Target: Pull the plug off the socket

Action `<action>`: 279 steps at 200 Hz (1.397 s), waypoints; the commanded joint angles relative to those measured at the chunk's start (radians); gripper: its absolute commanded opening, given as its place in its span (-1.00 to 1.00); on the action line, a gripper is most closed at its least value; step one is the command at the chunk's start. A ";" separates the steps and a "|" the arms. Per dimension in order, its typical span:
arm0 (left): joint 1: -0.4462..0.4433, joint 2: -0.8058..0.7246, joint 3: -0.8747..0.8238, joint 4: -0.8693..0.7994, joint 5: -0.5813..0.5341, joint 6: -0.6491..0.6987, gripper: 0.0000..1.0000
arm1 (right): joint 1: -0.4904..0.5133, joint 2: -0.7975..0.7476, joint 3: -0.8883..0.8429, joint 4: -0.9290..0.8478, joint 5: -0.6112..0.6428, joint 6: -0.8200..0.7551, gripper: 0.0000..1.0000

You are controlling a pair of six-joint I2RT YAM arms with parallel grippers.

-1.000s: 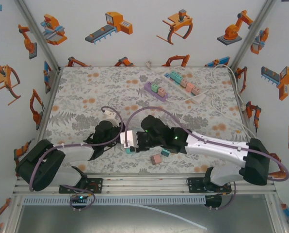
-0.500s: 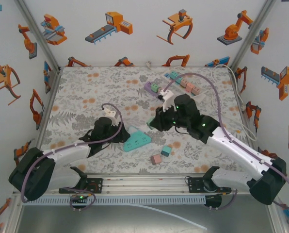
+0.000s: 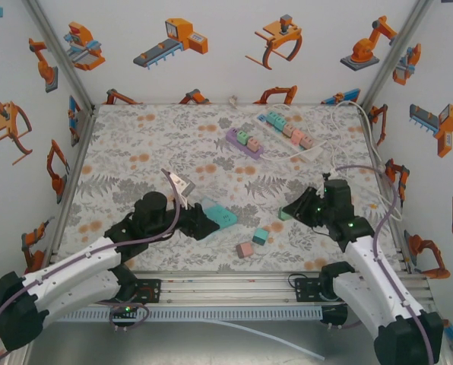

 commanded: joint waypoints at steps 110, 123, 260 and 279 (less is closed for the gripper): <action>-0.203 0.101 0.146 -0.013 -0.064 0.156 0.94 | -0.005 0.026 -0.299 0.329 -0.163 0.132 -0.10; -0.203 0.097 0.144 -0.014 -0.074 0.155 0.98 | -0.001 0.023 -0.306 0.326 -0.162 0.126 0.02; -0.204 -0.030 0.096 -0.097 -0.295 0.122 0.94 | 0.035 -0.066 0.018 0.063 0.159 -0.193 0.49; -0.204 -0.048 0.097 -0.127 -0.370 0.098 0.94 | 0.078 0.037 0.137 0.157 0.225 -0.339 0.50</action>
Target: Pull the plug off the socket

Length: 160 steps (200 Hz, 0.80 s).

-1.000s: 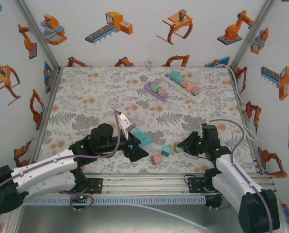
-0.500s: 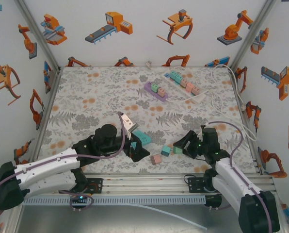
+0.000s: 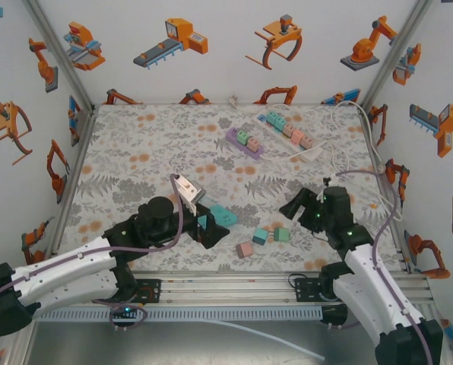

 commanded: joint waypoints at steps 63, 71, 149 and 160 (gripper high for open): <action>-0.005 -0.091 -0.010 -0.165 -0.203 -0.040 0.94 | 0.155 0.697 0.606 0.210 0.140 -0.689 0.68; -0.005 -0.102 -0.010 -0.175 -0.216 -0.039 0.94 | 0.155 0.773 0.675 0.175 0.131 -0.722 0.70; 0.004 -0.144 0.004 -0.249 -0.321 0.025 0.94 | 0.153 1.444 1.338 -0.122 0.164 -0.954 0.85; 0.010 -0.141 0.018 -0.269 -0.329 0.031 0.94 | 0.151 1.514 1.417 -0.161 0.166 -0.983 0.85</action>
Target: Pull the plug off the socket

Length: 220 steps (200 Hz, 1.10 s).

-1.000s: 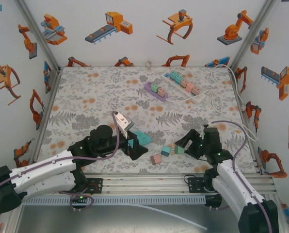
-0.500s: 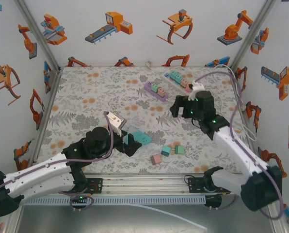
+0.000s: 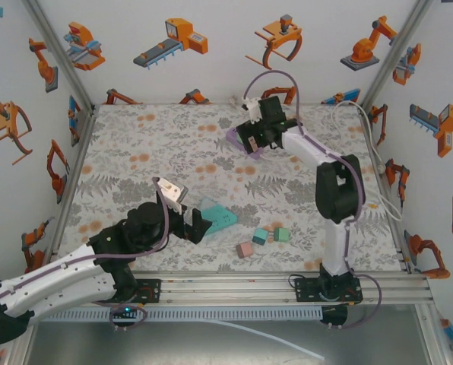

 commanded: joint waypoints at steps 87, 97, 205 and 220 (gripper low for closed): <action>0.060 0.044 0.040 -0.044 -0.026 0.052 0.94 | -0.001 0.324 0.437 -0.368 -0.150 -0.186 -0.17; 0.071 0.057 0.049 -0.041 -0.017 0.054 0.94 | -0.001 0.305 0.418 -0.385 -0.155 -0.198 -0.28; 0.165 0.151 0.137 -0.094 0.058 -0.009 0.94 | 0.125 -0.109 -0.287 -0.352 -0.329 -0.862 -0.54; 0.165 0.162 0.134 -0.085 0.062 -0.015 0.94 | 0.142 -0.119 -0.305 -0.367 -0.321 -0.919 -0.53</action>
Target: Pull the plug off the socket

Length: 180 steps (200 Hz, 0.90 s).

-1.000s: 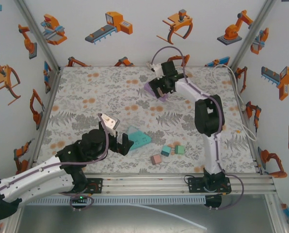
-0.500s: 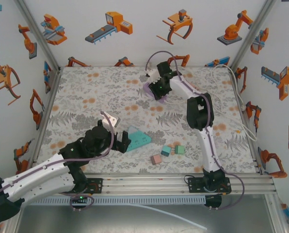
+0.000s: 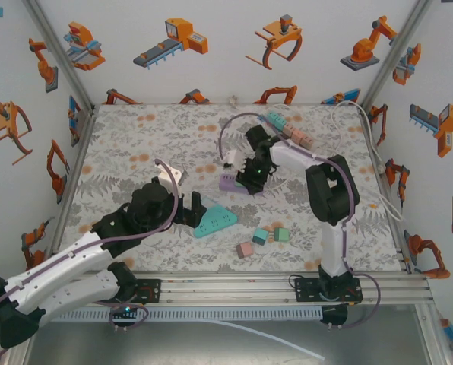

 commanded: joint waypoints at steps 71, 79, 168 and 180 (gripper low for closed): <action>0.010 0.116 0.054 0.013 0.053 -0.071 0.94 | 0.057 -0.057 -0.025 -0.045 -0.013 -0.316 0.22; 0.010 0.124 0.054 0.011 0.055 -0.083 0.94 | 0.057 -0.069 -0.028 -0.044 -0.023 -0.315 0.26; 0.071 0.175 0.024 0.094 0.067 -0.177 0.94 | 0.029 -0.307 -0.164 0.063 -0.180 -0.258 0.35; 0.107 0.201 0.028 0.117 0.102 -0.203 0.94 | 0.013 -0.365 -0.218 0.122 -0.232 -0.238 0.35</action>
